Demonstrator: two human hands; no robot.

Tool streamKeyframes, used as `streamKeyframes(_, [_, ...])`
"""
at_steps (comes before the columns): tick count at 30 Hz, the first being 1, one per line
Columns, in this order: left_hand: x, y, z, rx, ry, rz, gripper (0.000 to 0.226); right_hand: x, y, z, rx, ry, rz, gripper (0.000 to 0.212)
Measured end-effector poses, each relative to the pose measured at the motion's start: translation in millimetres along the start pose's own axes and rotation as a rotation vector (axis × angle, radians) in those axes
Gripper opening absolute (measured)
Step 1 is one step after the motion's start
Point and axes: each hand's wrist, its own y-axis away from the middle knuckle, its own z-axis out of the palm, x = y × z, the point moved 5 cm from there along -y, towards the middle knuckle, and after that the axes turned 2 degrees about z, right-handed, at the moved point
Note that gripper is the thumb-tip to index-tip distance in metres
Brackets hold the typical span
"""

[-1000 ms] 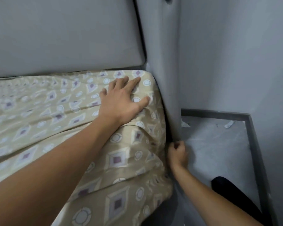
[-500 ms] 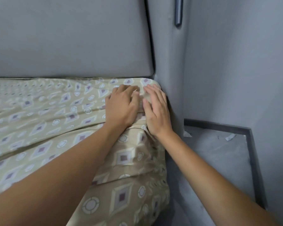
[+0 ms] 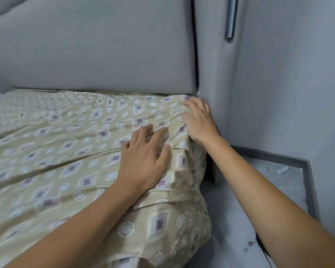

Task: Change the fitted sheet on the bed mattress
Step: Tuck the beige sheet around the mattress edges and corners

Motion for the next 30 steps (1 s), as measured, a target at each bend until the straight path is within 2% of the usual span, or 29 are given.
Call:
streamKeyframes(4, [1, 3, -1, 0.070, -0.019, -0.018, 0.043, -5, 4, -3, 0.030, 0.062, 0.019, 0.053])
streamKeyframes(8, [2, 9, -14, 0.134, -0.055, -0.045, 0.036, -21, 51, -8, 0.225, 0.075, 0.049, 0.046])
streamKeyframes(11, [2, 32, -24, 0.077, -0.025, -0.074, 0.031, -31, 104, 5, 0.084, -0.145, 0.227, 0.050])
streamKeyframes(13, [2, 60, -35, 0.012, 0.011, -0.084, 0.033, -40, 135, 3, 0.060, -0.224, 0.340, 0.053])
streamKeyframes(17, [0, 138, -65, -0.123, -0.011, -0.082, 0.043, -67, 182, -12, 0.027, -0.149, 0.521, 0.038])
streamKeyframes(21, [-16, 219, -96, -0.212, -0.055, -0.133, 0.047, -90, 235, 9, -0.332, -0.237, 0.748, 0.023])
streamKeyframes(23, [-17, 243, -104, -0.230, -0.124, -0.125, 0.040, -98, 255, 24, -0.420, -0.292, 0.765, 0.028])
streamKeyframes(26, [-13, 251, -104, -0.210, -0.147, -0.095, 0.020, -102, 265, 32, -0.360, -0.313, 0.752, 0.045])
streamKeyframes(30, [1, 257, -106, -0.220, -0.040, -0.079, 0.024, -88, 275, 17, -0.273, -0.263, 0.678, 0.050])
